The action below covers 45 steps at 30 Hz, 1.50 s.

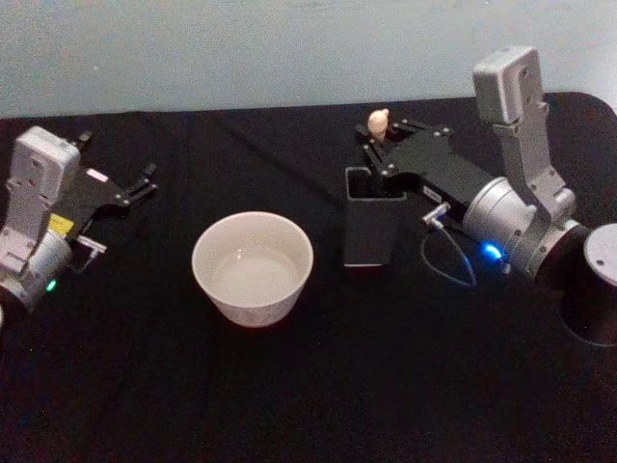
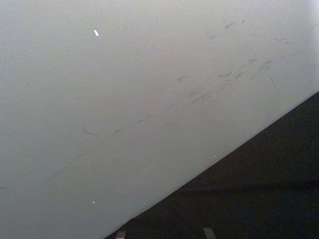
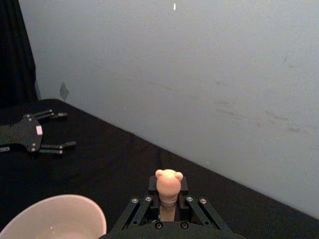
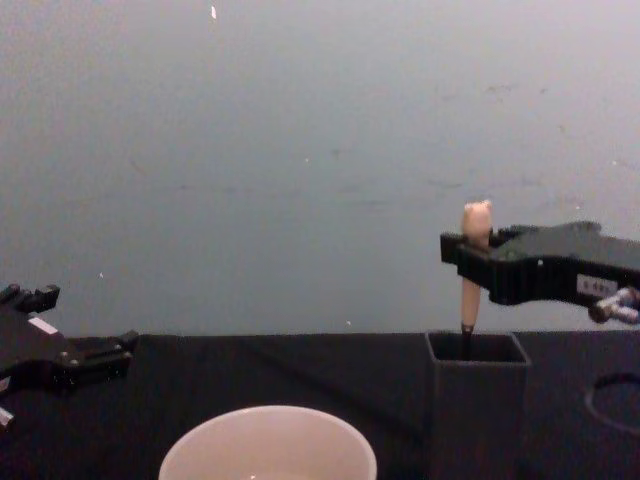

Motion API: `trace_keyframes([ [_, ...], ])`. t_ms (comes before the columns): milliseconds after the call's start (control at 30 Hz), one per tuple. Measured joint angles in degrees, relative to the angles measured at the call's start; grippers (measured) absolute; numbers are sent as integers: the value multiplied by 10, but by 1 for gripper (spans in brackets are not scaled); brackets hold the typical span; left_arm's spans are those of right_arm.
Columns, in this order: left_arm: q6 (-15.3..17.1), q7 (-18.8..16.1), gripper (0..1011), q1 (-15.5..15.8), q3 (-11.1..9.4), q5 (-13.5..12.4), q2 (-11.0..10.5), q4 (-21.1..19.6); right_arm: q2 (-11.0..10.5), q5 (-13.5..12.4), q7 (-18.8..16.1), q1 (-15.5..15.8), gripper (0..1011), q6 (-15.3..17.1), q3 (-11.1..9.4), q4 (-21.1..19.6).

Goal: Pick up the stirring spoon with one hand, stir inside the cup, then place it back in its original position.

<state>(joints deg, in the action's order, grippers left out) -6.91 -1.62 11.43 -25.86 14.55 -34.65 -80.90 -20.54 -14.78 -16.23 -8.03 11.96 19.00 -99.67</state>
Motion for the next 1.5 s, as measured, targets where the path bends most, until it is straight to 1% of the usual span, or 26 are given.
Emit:
trace_keyframes([
  [433,0,0,1001,0,0,0,0,0,13,13,3,-1,212,22,7,26],
  [767,0,0,1001,0,0,0,0,0,18,24,5,0,212,30,7,33],
  [967,0,0,1001,0,0,0,0,0,19,34,6,1,212,34,8,36],
  [1333,0,0,1001,0,0,0,0,0,19,33,7,1,212,34,7,36],
  [1367,0,0,1001,0,0,0,0,0,19,33,7,1,227,34,7,36],
  [1433,0,0,1001,0,0,0,0,0,18,33,6,1,300,34,7,36],
  [1500,0,0,1001,0,0,0,0,0,18,33,6,1,339,33,7,36],
])
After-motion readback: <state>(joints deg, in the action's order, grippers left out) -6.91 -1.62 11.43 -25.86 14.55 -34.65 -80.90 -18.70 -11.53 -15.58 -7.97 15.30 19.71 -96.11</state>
